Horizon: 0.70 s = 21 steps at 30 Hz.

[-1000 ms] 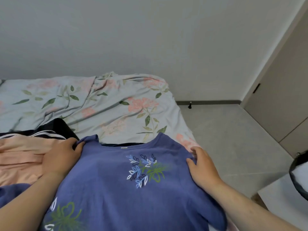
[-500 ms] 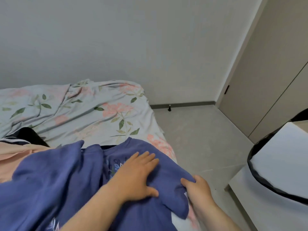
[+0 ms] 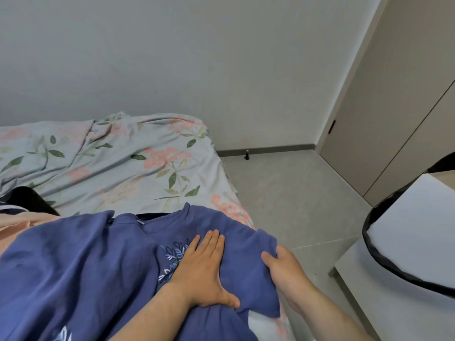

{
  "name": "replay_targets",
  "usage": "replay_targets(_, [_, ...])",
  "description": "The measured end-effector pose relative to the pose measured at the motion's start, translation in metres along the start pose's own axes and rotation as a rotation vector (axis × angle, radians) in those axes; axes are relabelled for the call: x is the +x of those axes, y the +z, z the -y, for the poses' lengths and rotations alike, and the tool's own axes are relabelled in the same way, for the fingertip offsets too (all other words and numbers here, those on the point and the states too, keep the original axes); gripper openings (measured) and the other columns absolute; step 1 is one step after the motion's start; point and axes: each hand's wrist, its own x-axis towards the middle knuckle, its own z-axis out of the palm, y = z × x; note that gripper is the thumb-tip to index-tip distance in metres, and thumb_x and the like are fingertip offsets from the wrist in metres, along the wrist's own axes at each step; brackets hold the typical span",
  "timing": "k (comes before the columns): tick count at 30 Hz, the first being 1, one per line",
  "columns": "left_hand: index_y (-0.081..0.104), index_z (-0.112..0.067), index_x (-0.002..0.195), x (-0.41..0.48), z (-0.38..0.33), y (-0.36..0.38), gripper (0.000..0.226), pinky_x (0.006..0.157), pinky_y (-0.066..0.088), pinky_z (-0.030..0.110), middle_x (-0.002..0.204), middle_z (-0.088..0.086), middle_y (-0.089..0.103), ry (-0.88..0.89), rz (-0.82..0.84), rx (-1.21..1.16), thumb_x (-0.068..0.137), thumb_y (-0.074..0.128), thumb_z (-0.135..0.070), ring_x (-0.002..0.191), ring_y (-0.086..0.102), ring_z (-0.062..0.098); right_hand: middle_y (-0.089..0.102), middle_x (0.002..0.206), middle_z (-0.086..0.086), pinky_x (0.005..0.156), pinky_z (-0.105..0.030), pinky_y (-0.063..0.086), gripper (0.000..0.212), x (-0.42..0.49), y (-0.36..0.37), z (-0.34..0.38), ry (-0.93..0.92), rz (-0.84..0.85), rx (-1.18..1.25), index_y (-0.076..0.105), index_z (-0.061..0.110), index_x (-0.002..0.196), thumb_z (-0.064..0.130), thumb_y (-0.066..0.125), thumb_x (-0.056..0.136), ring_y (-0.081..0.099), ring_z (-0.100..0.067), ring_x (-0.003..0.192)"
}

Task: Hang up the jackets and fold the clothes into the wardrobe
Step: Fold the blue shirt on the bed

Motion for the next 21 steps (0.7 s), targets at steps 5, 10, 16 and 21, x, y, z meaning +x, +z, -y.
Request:
replay_targets(5, [-0.014, -0.015, 0.154, 0.001, 0.0, 0.001, 0.147, 0.12, -0.014, 0.039, 0.159, -0.006, -0.02, -0.02, -0.005, -0.032, 0.046, 0.043, -0.096, 0.143, -0.029, 0.008, 0.068, 0.097, -0.008, 0.083, -0.041, 0.055, 0.013, -0.002, 0.003, 0.022, -0.086, -0.092, 0.046, 0.056, 0.011, 0.101, 0.005, 0.05, 0.092, 0.066, -0.02, 0.089])
replay_targets(10, [-0.015, -0.014, 0.154, -0.006, -0.001, -0.007, 0.136, 0.12, -0.013, 0.031, 0.156, -0.011, -0.021, -0.045, -0.077, -0.103, 0.059, 0.043, -0.092, 0.146, -0.023, 0.009, 0.066, 0.076, -0.01, 0.055, -0.029, 0.05, 0.011, -0.016, 0.024, 0.049, -0.109, 0.097, 0.182, 0.061, 0.007, 0.087, 0.01, 0.054, 0.095, 0.061, -0.016, 0.058])
replay_targets(16, [0.037, -0.005, 0.148, -0.075, 0.004, -0.046, 0.066, 0.12, 0.013, 0.034, 0.155, 0.012, 0.035, -0.101, -0.299, 0.001, 0.093, 0.04, -0.041, 0.144, 0.032, 0.028, 0.07, 0.099, -0.02, 0.058, -0.031, 0.058, 0.019, -0.035, 0.028, 0.046, 0.118, 0.274, 0.552, 0.061, 0.006, 0.11, -0.004, 0.053, 0.095, 0.073, -0.027, 0.067])
replay_targets(21, [0.068, -0.004, 0.112, -0.175, 0.056, -0.083, 0.059, 0.093, 0.041, 0.039, 0.113, 0.014, 0.067, -0.406, -0.682, -0.048, 0.076, 0.044, -0.043, 0.101, 0.065, 0.036, 0.067, 0.079, -0.002, 0.061, -0.028, 0.051, 0.022, -0.054, 0.052, 0.041, -0.105, -0.063, 0.04, 0.066, 0.013, 0.09, -0.003, 0.052, 0.089, 0.059, -0.017, 0.065])
